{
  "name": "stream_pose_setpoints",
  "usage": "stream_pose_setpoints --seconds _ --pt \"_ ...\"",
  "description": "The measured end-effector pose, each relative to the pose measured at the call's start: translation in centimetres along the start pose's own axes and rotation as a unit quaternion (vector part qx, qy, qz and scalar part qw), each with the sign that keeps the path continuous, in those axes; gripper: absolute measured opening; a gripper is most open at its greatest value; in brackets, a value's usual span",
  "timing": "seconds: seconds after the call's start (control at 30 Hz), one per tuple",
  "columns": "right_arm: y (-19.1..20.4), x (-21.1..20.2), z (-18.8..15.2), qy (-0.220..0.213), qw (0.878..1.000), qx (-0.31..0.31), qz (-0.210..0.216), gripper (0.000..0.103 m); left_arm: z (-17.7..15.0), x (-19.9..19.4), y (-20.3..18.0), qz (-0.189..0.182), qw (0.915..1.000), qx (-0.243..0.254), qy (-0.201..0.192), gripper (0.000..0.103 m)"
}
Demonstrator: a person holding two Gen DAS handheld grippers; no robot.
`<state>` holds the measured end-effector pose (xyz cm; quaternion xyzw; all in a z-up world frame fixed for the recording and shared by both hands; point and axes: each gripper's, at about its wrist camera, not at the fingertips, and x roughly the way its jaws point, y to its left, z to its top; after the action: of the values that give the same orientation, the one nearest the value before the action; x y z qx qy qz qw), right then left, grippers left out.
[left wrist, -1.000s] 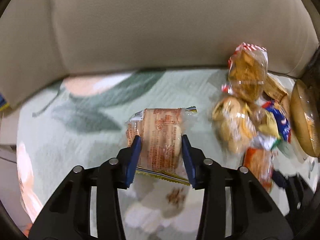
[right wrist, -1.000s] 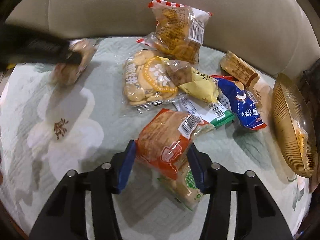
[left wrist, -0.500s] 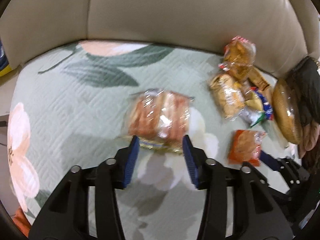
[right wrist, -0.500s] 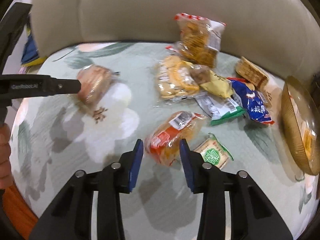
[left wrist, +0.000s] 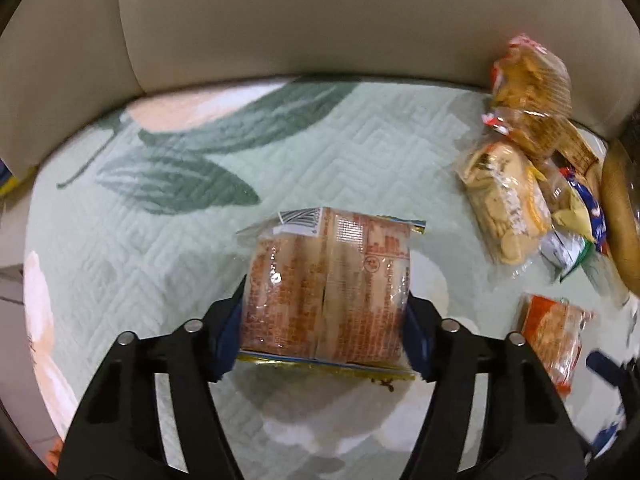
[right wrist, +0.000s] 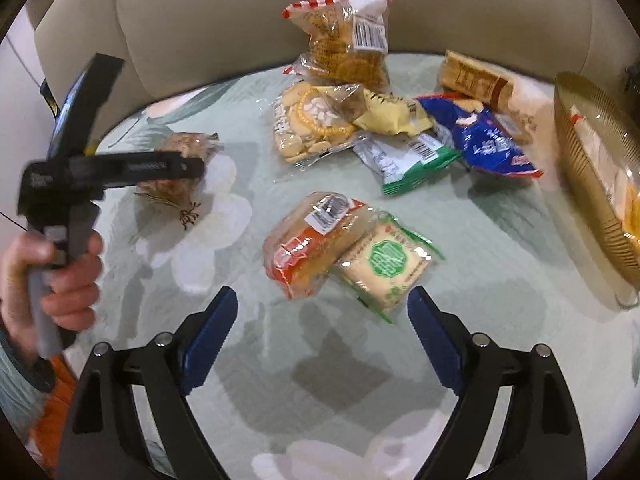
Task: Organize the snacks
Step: 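Lift the sausage-roll pack with the left gripper while the right grasps the orange bread bag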
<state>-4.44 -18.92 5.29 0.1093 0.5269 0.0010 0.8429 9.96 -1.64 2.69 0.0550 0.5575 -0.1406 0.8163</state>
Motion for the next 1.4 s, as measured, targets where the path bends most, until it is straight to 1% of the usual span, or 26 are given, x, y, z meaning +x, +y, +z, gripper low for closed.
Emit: stream_pose_setpoints --seconds 0.1,0.17,0.2,0.23,0.27,0.3,0.33,0.37,0.4,0.47,0.53,0.6,0.63,0.67,0.7,0.73,0.8,0.83,0.9,0.97,1.03,1.1,1.23,1.3,1.37,1.4 --pt "0.4 0.8 0.7 0.009 1.000 0.009 -0.002 0.086 -0.8 -1.5 0.4 0.001 0.9999 0.003 -0.015 0.063" --pt "0.9 1.4 1.3 0.015 1.000 0.007 -0.007 0.084 -1.4 -2.8 1.3 -0.015 0.9995 -0.010 -0.024 0.063" --pt "1.1 1.9 1.6 0.019 1.000 0.004 -0.011 0.082 -1.8 -3.5 1.7 -0.025 0.9991 -0.017 -0.030 0.063" --pt "1.3 2.4 2.0 0.025 0.999 0.003 -0.021 0.076 -2.0 -4.1 2.1 -0.032 0.9986 -0.024 -0.034 0.063" --pt "1.5 3.4 2.4 0.039 0.998 0.007 -0.041 0.073 -2.2 -4.4 2.4 -0.038 0.9982 -0.030 -0.036 0.063" --pt "1.6 3.8 2.7 0.042 0.998 0.010 -0.050 0.072 -2.5 -5.0 2.7 -0.047 0.9975 -0.036 -0.039 0.063" --pt "1.9 3.9 3.0 0.036 0.997 0.011 -0.061 0.066 -2.7 -5.4 2.8 -0.049 0.9972 -0.037 -0.042 0.063" --pt "2.4 4.0 3.2 0.029 0.997 0.004 -0.076 0.058 -3.1 -5.9 2.8 -0.048 0.9972 -0.035 -0.046 0.063" --pt "2.8 4.1 3.4 0.031 0.997 -0.003 -0.075 0.043 -3.5 -6.5 2.7 -0.044 0.9973 -0.027 -0.051 0.063" --pt "3.3 3.7 3.4 0.026 0.997 -0.013 -0.071 0.038 -4.2 -7.3 2.3 -0.037 0.9975 -0.017 -0.059 0.063" --pt "3.6 3.3 3.1 0.028 0.999 -0.027 -0.038 0.038 -4.8 -7.8 2.5 -0.036 0.9973 -0.017 -0.062 0.063" --pt "3.8 2.5 2.2 0.033 0.997 -0.047 0.049 0.038 -5.6 -7.6 3.3 -0.046 0.9968 -0.035 -0.056 0.063" --pt "4.0 2.3 1.7 0.041 0.994 -0.059 0.078 0.038 -5.9 -7.3 3.5 -0.046 0.9967 -0.041 -0.053 0.063" --pt "4.2 2.3 1.4 0.050 0.992 -0.071 0.093 0.038 -6.1 -7.0 3.7 -0.044 0.9968 -0.045 -0.049 0.063" --pt "4.5 2.6 0.8 0.068 0.988 -0.090 0.105 0.039 -6.5 -6.6 4.0 -0.040 0.9970 -0.049 -0.044 0.063" --pt "4.6 3.0 0.5 0.078 0.987 -0.102 0.100 0.043 -7.0 -6.2 4.2 -0.039 0.9972 -0.051 -0.039 0.063" --pt "4.7 3.8 -0.2 0.096 0.986 -0.120 0.068 0.047 -7.6 -6.0 4.5 -0.037 0.9973 -0.052 -0.036 0.063" --pt "4.1 4.0 -0.3 0.100 0.987 -0.115 0.058 0.057 -7.9 -5.9 4.6 -0.037 0.9973 -0.052 -0.036 0.063" --pt "2.5 3.9 -0.2 0.105 0.990 -0.077 0.048 0.070 -8.3 -5.7 4.8 -0.033 0.9975 -0.053 -0.034 0.063" --pt "1.6 3.6 -0.1 0.106 0.992 -0.050 0.046 0.075 -8.7 -5.7 5.2 -0.036 0.9971 -0.057 -0.035 0.063" --pt "1.5 3.5 -0.1 0.108 0.992 -0.025 0.060 0.085 -8.9 -5.9 5.5 -0.037 0.9967 -0.061 -0.039 0.063" --pt "2.4 3.9 -0.2 0.112 0.991 -0.006 0.077 0.091 -9.2 -6.1 5.7 -0.030 0.9967 -0.062 -0.043 0.063" --pt "4.7 4.7 -0.5 0.113 0.991 0.010 0.074 0.092 -10.0 -6.1 6.4 -0.023 0.9964 -0.071 -0.040 0.064" --pt "6.3 5.3 -0.1 0.100 0.994 0.002 0.040 0.093 -10.2 -6.1 6.6 -0.021 0.9960 -0.077 -0.040 0.064" --pt "7.1 6.0 -0.1 0.089 0.996 -0.009 -0.012 0.092 -10.5 -6.5 6.7 -0.017 0.9958 -0.076 -0.048 0.064" --pt "7.3 6.3 -0.1 0.086 0.996 -0.010 -0.032 0.088 -10.6 -6.8 6.6 -0.017 0.9957 -0.074 -0.053 0.064"
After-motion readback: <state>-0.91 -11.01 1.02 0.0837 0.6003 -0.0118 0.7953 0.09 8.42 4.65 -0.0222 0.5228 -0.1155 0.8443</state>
